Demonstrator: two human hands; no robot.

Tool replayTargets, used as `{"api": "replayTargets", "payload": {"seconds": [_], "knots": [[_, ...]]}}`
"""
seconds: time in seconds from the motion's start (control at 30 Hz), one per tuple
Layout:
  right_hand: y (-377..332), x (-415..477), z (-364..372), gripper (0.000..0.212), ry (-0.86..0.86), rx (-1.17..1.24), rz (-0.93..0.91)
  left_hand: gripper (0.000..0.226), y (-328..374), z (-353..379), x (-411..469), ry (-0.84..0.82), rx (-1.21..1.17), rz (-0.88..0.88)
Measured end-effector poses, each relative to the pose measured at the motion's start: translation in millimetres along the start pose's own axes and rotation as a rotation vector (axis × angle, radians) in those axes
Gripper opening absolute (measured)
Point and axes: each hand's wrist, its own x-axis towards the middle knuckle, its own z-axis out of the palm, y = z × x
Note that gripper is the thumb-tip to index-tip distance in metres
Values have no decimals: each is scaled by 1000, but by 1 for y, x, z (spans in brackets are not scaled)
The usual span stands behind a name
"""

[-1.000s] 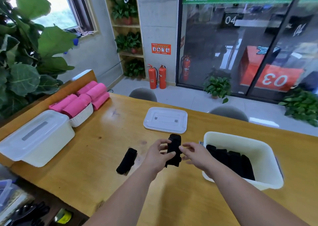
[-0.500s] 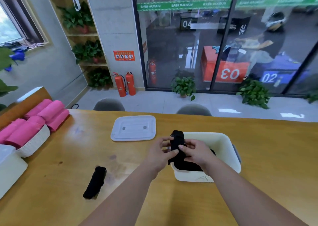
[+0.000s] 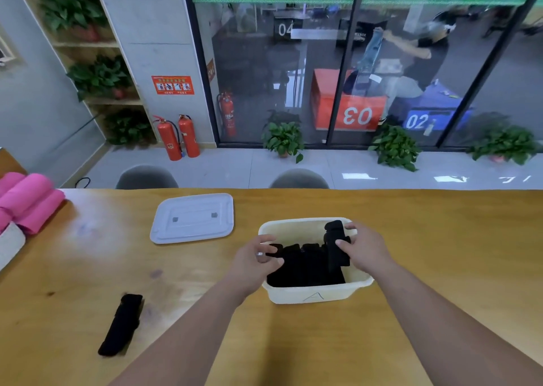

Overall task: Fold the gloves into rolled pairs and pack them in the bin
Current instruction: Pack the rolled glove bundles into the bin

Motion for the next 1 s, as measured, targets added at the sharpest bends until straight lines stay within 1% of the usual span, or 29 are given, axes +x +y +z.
{"api": "replayTargets", "payload": {"seconds": [0.1, 0.13, 0.2, 0.27, 0.37, 0.47, 0.53, 0.63, 0.67, 0.73, 0.83, 0.9, 1.0], "knots": [[-2, 4, -1, 44, 75, -304, -49, 50, -3, -1, 2, 7, -16, -1], [-6, 2, 1, 41, 70, -396, -73, 50, -3, -1, 2, 11, -17, -1], [-9, 1, 9, 36, 36, -484, -80, 49, -4, -1, 3, 13, -13, 0], [-8, 2, 21, 34, 0, -487, -37, 49, -5, -3, 2, 18, -4, 1], [-5, 4, 37, 37, -36, -428, 36, 48, -9, -8, 1, 33, 2, -2], [-2, 7, 46, 39, -51, -364, 61, 47, -13, -14, 1, 59, 11, -8], [1, 10, 50, 33, -53, -412, 80, 47, -16, -18, 2, 75, 17, -21], [0, 12, 52, 14, -79, -537, 94, 47, -20, -21, 3, 92, 9, -33], [-1, 12, 53, 13, -96, -565, 96, 47, -21, -22, 4, 94, 8, -36], [0, 12, 57, 16, -123, -594, 86, 48, -22, -23, 5, 96, 9, -41], [2, 13, 61, 34, -147, -571, 52, 47, -23, -22, 6, 97, 2, -43], [4, 13, 62, 36, -162, -546, 67, 47, -22, -22, 6, 98, -1, -40], [5, 14, 63, 34, -164, -523, 6, 47, -24, -23, 6, 98, -3, -40]]}}
